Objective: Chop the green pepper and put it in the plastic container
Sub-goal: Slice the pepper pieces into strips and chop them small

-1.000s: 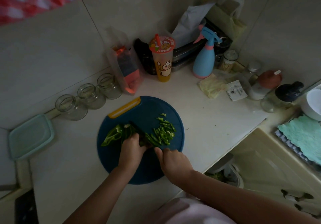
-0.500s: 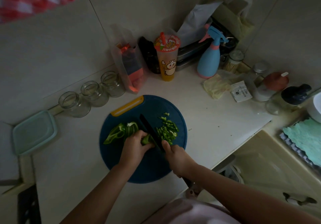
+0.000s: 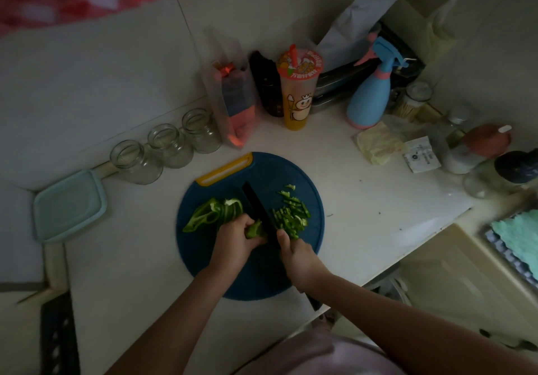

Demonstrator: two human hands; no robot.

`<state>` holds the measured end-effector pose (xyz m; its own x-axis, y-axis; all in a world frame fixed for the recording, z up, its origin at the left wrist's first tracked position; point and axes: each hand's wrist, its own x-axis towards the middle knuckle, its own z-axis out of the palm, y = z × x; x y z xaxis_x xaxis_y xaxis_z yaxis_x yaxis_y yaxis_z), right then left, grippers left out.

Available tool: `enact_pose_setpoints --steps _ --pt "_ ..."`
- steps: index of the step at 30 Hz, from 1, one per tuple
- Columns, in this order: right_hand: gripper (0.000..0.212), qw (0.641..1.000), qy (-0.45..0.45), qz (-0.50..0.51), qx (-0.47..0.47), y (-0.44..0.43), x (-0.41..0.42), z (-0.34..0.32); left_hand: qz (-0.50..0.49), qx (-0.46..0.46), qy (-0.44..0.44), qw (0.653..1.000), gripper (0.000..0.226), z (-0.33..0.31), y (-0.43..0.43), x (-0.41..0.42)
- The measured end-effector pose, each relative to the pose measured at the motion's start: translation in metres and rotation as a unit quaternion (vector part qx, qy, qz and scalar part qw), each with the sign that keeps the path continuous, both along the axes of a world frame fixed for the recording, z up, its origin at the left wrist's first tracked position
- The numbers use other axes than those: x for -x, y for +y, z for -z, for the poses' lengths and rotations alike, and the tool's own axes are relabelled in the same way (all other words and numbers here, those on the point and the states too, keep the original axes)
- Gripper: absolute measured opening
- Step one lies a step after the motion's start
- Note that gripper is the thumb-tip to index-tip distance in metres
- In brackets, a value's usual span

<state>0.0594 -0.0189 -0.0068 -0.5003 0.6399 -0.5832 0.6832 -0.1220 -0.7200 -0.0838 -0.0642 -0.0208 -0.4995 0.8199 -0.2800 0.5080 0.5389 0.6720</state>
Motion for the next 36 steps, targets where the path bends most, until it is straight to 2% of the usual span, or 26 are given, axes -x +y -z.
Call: enact_pose_setpoints --steps 7,13,24,29,36 --pt "0.054 0.999 0.004 0.001 -0.046 -0.003 0.006 -0.001 -0.004 -0.007 -0.029 1.000 0.011 -0.007 0.001 0.005" --pt "0.053 0.996 -0.021 0.008 -0.084 -0.010 0.000 0.002 -0.074 0.003 -0.038 0.997 0.005 -0.006 0.002 -0.006" --pt "0.050 0.995 -0.046 -0.007 -0.084 -0.020 -0.013 -0.002 -0.145 -0.020 -0.001 0.989 0.015 -0.001 0.001 -0.025" --pt "0.052 0.990 -0.087 -0.048 -0.103 -0.021 -0.019 -0.008 -0.110 -0.006 0.003 0.994 0.019 0.000 0.003 -0.018" --pt "0.053 0.984 -0.107 -0.082 -0.118 -0.018 -0.009 -0.007 -0.023 -0.029 -0.012 0.999 0.007 0.001 -0.018 -0.021"
